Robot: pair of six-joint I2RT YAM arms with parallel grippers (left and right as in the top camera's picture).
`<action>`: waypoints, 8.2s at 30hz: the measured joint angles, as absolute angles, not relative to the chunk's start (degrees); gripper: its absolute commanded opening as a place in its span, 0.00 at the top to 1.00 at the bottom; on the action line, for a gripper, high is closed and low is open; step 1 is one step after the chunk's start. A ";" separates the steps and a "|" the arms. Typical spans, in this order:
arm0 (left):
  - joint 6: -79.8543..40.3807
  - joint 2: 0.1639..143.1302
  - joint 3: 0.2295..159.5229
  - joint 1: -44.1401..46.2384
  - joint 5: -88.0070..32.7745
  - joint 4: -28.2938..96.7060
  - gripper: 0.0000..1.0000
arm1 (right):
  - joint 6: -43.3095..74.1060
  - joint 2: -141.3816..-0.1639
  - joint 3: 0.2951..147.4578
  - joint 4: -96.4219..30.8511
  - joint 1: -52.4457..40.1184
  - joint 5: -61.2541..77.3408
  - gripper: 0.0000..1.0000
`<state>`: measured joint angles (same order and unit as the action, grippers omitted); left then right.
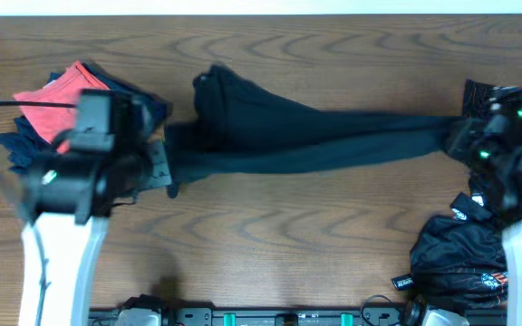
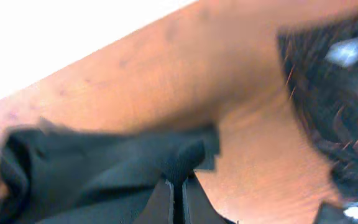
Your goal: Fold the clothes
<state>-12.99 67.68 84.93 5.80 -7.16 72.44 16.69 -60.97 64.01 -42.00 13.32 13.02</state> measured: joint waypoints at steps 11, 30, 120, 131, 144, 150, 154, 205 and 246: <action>-12.80 61.56 100.88 5.76 -7.31 64.95 0.94 | 13.72 -55.42 76.69 -46.02 13.32 5.06 0.99; -12.12 98.72 100.73 5.76 -7.51 33.28 0.94 | 11.09 -87.88 79.99 -31.31 13.32 9.30 0.99; -19.11 112.66 96.23 13.08 -17.65 46.44 0.94 | 9.34 -95.55 90.98 -69.14 13.34 -4.97 0.99; -16.38 104.81 96.27 9.19 -16.51 72.29 0.94 | 9.39 -95.50 89.49 -76.42 13.34 -4.93 0.99; -13.13 105.01 96.01 9.28 -16.51 87.35 0.94 | 9.39 -95.50 81.84 -77.56 13.34 -4.93 0.99; -11.46 103.31 95.98 9.76 -16.49 83.94 0.94 | 9.04 -94.13 81.28 -74.17 13.34 -2.11 0.99; -10.39 95.42 96.01 9.15 -16.47 76.03 0.94 | 8.88 -87.81 81.78 -70.00 13.34 0.80 0.99; -18.22 93.23 120.64 -4.40 -20.03 36.51 0.94 | 13.34 -89.06 113.97 -55.18 12.91 5.80 0.99; -6.92 78.54 67.00 -2.90 -23.88 69.28 0.94 | 16.34 -98.04 72.88 -70.46 17.91 -9.67 0.99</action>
